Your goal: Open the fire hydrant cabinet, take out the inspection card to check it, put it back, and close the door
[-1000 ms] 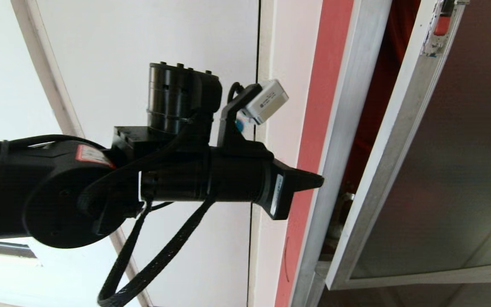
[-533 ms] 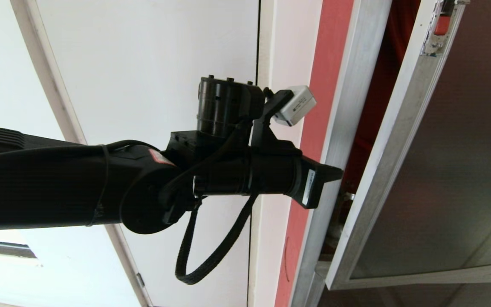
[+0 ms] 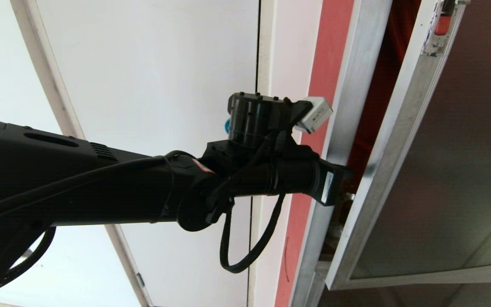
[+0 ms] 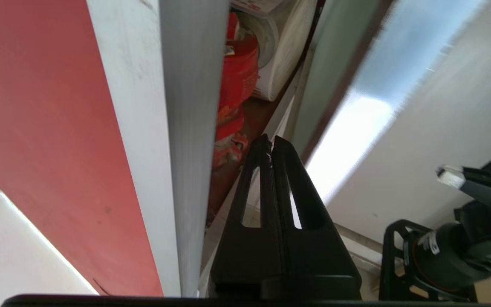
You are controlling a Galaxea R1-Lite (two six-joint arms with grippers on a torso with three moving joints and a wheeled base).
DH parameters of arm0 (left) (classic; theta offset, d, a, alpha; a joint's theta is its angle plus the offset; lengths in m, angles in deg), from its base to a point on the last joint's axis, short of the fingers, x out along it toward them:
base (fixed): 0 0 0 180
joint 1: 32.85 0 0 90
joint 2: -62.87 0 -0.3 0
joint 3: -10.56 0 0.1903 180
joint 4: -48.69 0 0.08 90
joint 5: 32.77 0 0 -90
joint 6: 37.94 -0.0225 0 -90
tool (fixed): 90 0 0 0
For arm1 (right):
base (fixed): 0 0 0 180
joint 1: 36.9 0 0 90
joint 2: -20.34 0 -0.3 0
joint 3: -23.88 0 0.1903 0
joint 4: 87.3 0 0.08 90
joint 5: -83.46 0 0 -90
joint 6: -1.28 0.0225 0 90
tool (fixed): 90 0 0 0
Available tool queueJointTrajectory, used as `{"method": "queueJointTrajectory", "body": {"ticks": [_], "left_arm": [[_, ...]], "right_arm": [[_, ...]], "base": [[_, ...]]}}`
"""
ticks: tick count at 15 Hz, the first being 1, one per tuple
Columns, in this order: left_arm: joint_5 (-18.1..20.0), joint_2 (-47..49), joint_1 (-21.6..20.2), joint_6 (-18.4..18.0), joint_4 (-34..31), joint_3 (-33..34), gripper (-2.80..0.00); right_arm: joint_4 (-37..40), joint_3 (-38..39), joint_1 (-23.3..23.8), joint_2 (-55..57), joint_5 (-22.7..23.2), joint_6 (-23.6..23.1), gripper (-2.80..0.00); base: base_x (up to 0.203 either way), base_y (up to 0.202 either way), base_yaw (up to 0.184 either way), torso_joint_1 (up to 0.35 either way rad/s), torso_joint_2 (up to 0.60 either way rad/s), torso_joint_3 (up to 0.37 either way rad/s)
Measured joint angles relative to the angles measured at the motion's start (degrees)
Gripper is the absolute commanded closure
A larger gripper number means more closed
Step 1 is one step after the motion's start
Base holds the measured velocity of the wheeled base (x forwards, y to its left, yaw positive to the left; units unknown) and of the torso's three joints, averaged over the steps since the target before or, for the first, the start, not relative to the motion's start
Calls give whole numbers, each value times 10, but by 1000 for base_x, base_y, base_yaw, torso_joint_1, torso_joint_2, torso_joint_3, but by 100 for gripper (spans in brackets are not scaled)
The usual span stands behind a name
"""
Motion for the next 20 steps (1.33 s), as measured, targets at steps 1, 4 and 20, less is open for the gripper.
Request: {"method": "queueJointTrajectory", "body": {"ticks": [1, 4, 20], "left_arm": [[-1, 6, 1, 0, 0, -6, 0], [-36, 23, 15, 0, 0, -26, 0], [-57, -30, 107, -2, 0, 36, 0]], "right_arm": [[0, 0, 0, 0, 0, 0, 0], [0, 0, 0, 0, 0, 0, 0], [0, 0, 0, 0, 0, 0, 0]], "base": [[0, 0, 0, 0, 0, 0], [0, 0, 0, 0, 0, 0], [0, 0, 0, 0, 0, 0]]}}
